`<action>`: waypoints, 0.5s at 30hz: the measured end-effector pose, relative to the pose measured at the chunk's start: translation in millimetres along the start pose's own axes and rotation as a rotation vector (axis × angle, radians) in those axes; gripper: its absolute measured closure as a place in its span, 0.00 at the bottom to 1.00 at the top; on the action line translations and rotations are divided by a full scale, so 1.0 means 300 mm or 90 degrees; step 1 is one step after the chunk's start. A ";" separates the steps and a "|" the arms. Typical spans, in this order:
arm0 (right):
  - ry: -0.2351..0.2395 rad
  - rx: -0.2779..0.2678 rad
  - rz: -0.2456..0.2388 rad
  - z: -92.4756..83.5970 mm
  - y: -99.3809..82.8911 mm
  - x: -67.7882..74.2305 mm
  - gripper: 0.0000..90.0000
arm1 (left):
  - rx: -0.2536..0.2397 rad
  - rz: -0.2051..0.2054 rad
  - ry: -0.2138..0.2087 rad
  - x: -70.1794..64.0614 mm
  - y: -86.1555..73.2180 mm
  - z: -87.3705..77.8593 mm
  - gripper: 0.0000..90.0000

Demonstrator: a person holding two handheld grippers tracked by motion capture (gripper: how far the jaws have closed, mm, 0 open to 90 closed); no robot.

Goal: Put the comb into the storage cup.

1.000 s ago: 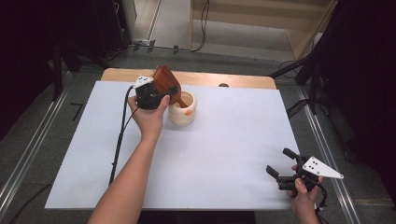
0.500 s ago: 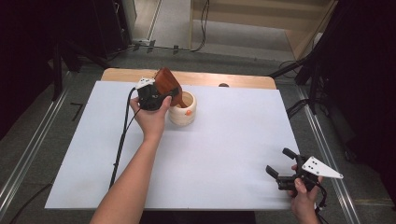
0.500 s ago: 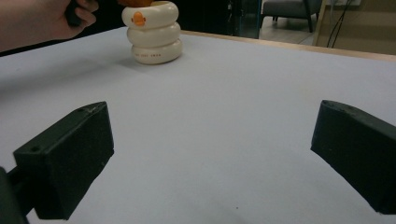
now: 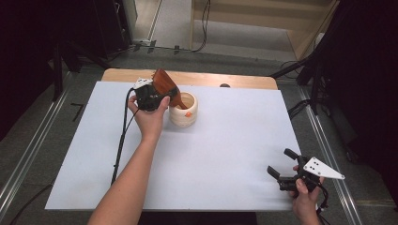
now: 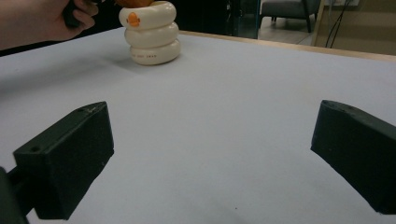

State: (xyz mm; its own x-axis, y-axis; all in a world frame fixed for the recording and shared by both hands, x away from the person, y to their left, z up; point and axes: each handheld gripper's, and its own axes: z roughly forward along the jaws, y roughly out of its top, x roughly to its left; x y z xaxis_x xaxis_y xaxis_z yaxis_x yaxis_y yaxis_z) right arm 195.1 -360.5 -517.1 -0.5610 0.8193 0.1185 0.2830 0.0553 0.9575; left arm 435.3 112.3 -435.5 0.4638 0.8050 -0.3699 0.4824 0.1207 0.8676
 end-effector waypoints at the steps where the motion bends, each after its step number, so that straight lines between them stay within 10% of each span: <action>1: 0.000 0.000 0.000 0.000 0.000 0.000 0.00 | -0.001 0.002 0.000 0.002 0.000 -0.002 0.39; 15: -0.002 0.000 -0.001 0.005 0.000 0.001 0.00 | -0.017 0.023 0.000 0.008 0.010 -0.044 0.00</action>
State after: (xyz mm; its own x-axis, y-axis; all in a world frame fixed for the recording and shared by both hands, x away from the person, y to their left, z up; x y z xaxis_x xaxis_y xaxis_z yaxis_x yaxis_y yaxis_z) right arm 196.2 -359.4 -517.3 -0.5589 0.8210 0.1162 0.2824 0.0568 0.9576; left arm 428.1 122.1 -429.4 0.4803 0.8092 -0.3384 0.4449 0.1077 0.8891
